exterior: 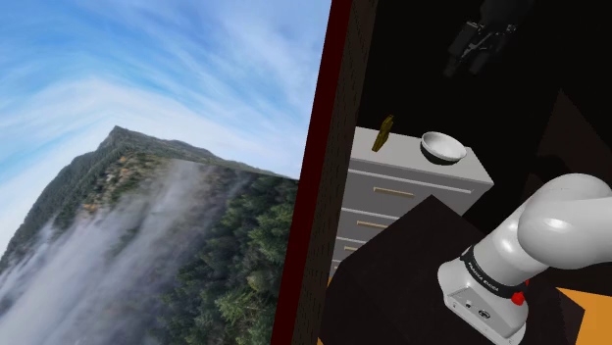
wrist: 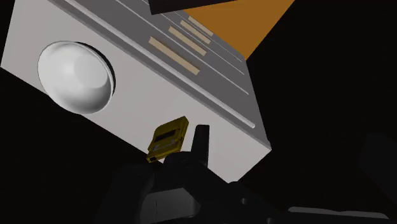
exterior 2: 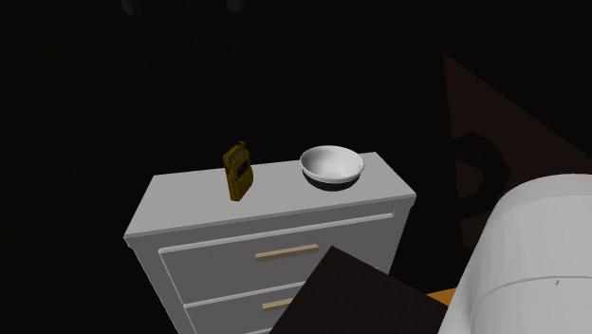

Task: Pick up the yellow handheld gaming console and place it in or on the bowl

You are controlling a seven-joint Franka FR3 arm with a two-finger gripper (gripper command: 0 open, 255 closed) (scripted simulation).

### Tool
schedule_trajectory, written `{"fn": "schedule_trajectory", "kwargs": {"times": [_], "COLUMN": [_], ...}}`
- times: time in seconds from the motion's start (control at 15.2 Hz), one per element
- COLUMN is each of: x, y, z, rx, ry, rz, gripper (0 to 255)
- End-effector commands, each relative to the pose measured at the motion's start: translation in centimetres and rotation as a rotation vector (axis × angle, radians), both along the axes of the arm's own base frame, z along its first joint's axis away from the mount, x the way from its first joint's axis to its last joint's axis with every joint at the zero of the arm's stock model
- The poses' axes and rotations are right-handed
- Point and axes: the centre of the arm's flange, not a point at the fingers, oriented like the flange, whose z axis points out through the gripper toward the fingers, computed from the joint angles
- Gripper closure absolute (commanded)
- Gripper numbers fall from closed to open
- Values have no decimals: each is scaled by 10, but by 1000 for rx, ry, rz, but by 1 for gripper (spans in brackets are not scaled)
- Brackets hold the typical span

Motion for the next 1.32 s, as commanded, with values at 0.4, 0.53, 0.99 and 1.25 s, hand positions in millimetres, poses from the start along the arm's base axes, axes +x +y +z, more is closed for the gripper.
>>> {"fn": "schedule_trajectory", "kwargs": {"times": [0.4, 0.53, 0.99, 1.25], "x": [59, 78, 139, 170], "y": [-32, -44, -92, -122], "z": [-46, -61, -117, -150], "rx": [8, 11, 21, 27], "ry": [19, 25, 46, 59], "rz": [-116, -155, -291, -369], "gripper": [0, 0, 0, 0]}}
